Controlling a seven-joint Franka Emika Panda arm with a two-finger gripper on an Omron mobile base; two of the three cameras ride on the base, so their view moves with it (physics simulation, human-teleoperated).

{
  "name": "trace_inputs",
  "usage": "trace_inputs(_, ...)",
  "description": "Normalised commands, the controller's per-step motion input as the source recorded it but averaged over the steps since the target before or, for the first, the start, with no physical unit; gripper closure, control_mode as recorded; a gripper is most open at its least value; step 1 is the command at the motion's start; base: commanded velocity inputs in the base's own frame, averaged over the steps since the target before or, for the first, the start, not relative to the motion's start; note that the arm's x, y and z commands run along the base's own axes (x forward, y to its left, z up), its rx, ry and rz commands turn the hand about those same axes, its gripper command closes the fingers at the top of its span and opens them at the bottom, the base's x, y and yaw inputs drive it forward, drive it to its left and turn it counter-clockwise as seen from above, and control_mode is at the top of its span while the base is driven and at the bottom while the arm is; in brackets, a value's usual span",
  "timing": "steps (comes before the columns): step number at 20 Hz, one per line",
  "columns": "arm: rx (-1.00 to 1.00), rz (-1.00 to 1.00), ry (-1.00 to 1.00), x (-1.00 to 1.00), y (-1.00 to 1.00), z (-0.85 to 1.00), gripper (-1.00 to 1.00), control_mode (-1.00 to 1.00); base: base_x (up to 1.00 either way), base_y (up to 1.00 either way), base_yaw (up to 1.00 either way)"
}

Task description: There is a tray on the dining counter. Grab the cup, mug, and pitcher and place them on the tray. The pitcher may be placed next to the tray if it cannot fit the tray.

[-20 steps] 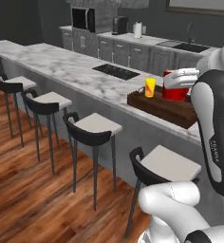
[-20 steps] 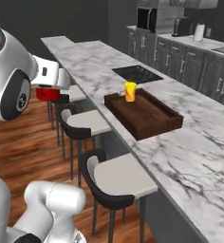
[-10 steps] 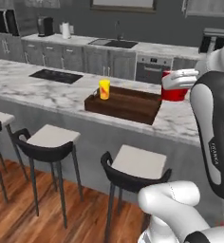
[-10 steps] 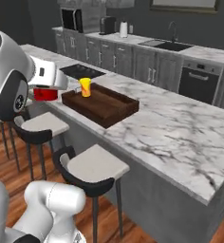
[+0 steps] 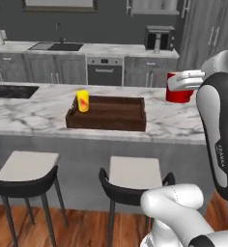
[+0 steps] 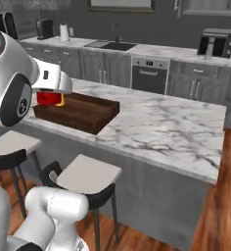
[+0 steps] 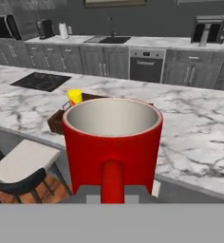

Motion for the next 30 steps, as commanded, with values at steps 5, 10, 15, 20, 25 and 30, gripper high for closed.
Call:
trace_inputs(5, 0.00, 0.00, 0.00, 0.00, 0.00, 0.00, 1.00, 1.00, -0.01, 0.98, -0.39)
trace_inputs(10, 0.00, 0.00, 0.00, 0.00, 0.00, 0.00, 1.00, 1.00, 0.00, 0.84, -0.37)
trace_inputs(15, 0.00, 0.00, 0.00, 0.00, 0.00, 0.00, 1.00, 1.00, 0.02, 0.61, -0.29)
trace_inputs(20, 0.00, 0.00, 0.00, 0.00, 0.00, 0.00, 1.00, 1.00, 0.11, 0.26, -0.21)
trace_inputs(25, 0.00, 0.00, 0.00, 0.00, 0.00, 0.00, 1.00, 1.00, 0.35, 0.03, -0.10)
trace_inputs(30, 0.00, 0.00, 0.00, 0.00, 0.00, 0.00, 1.00, 1.00, 0.51, -0.01, 0.00)
